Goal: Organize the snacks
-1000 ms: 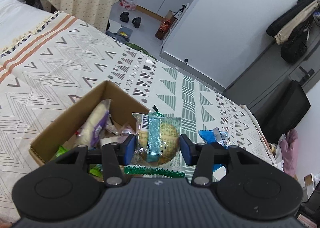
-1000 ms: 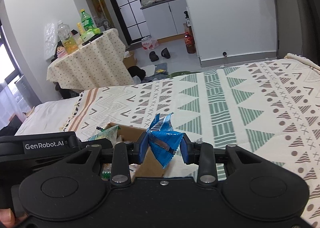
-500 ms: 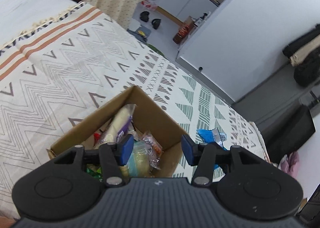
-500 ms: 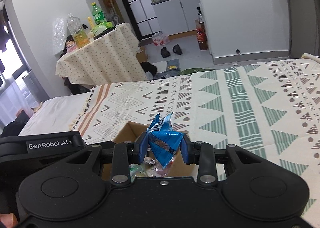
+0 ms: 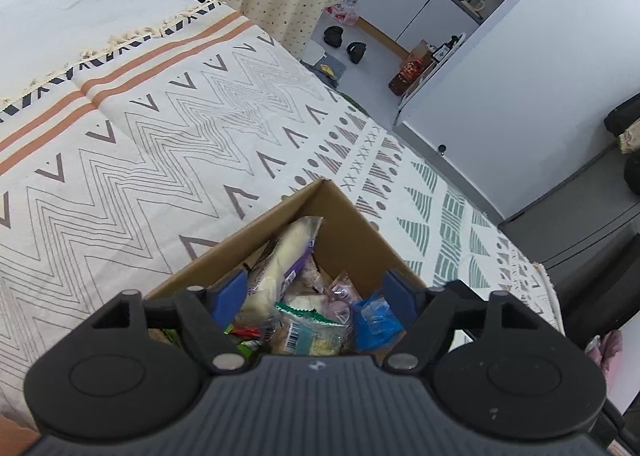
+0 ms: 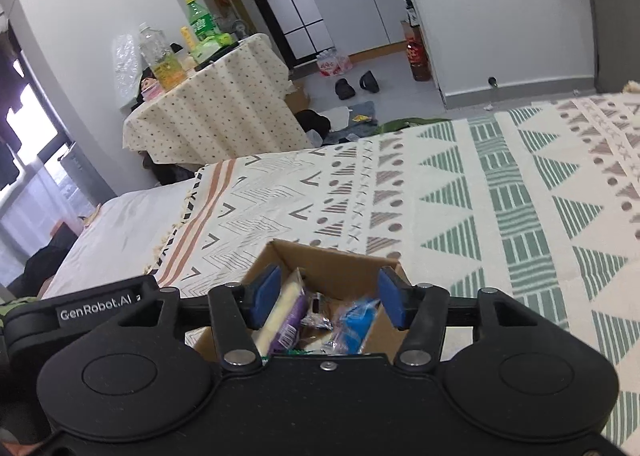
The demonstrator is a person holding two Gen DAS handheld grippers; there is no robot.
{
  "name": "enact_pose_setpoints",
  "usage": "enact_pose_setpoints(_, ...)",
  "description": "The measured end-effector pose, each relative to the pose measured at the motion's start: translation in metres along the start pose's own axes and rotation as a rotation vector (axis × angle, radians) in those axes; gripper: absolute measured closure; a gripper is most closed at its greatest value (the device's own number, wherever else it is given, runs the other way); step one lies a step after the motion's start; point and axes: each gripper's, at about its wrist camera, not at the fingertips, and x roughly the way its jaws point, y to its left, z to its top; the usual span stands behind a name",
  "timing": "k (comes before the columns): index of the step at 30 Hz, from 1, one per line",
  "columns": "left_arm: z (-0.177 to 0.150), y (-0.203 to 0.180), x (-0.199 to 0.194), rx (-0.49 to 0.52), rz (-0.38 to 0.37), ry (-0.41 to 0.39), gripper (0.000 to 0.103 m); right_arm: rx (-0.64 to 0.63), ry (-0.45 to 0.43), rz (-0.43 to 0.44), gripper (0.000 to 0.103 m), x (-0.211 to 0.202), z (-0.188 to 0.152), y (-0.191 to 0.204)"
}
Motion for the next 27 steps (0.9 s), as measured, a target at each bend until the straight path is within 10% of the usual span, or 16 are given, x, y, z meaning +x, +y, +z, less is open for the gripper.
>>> enact_pose_setpoints(27,-0.039,-0.063,-0.061,0.328,0.004,0.021,0.008,0.080,-0.030,-0.085,0.011,-0.112,-0.008,-0.043)
